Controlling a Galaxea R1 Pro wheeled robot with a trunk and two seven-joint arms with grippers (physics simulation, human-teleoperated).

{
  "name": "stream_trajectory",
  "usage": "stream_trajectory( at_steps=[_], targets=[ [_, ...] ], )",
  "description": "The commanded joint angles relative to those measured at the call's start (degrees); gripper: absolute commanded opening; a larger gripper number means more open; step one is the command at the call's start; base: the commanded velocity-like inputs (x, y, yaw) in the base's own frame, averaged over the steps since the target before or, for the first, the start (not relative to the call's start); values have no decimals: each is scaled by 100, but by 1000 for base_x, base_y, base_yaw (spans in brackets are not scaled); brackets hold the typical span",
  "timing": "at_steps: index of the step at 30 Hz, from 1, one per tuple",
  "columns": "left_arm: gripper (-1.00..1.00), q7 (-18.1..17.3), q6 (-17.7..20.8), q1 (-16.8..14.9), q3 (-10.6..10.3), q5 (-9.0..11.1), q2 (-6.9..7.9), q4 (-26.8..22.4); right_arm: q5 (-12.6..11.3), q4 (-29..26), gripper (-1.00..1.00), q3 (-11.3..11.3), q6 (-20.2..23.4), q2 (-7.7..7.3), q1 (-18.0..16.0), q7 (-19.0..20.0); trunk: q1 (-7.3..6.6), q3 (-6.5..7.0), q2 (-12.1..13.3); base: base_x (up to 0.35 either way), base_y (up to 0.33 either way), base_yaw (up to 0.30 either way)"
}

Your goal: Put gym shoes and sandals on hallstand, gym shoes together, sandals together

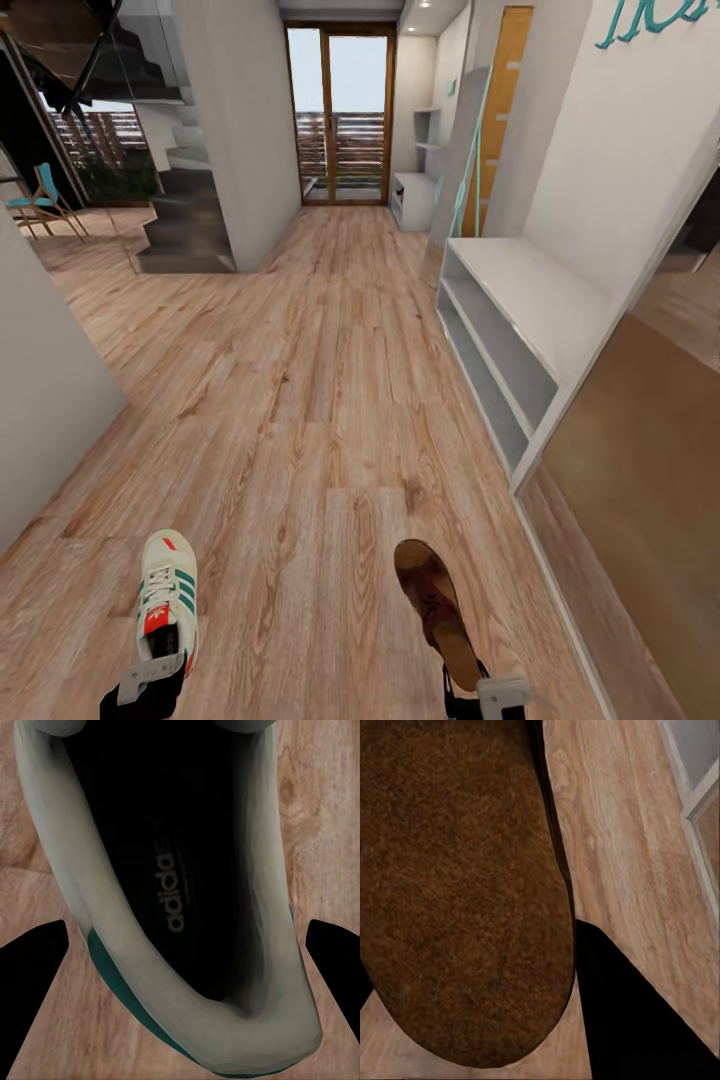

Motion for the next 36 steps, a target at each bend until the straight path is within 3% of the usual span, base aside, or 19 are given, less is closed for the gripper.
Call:
stream_trajectory(
  at_steps=[1,6,19,25,32,35,36],
  targets=[
    [-100,-51,-7,-2,13,58,-1,4,-47,-2,-100,31,-16,-9,-5,17,-23,14,40,0,0,0],
    [-100,-51,-11,3,13,60,-2,1,-49,-6,-100,35,-16,-11,-5,213,-23,14,40,0,0,0],
    [-100,-51,-11,6,13,75,-2,-1,-25,30,-100,57,-18,-11,-5,261,-23,91,40,8,1,0],
    [-100,-63,-12,6,13,84,-2,-1,-14,61,-100,56,-18,-11,-5,269,-23,144,40,218,139,-3],
    [-100,-92,-14,6,7,70,-43,12,-59,484,-100,24,-18,-11,-5,333,-23,204,40,248,219,-123],
    [-100,-103,-67,6,-152,-28,-83,15,-68,493,-100,16,-18,-11,-5,572,-23,227,40,238,231,-203],
    [-100,-98,-85,6,-283,-147,-87,16,-78,478,-100,15,-18,-11,-7,676,-23,234,40,237,232,-215]
  ],
)
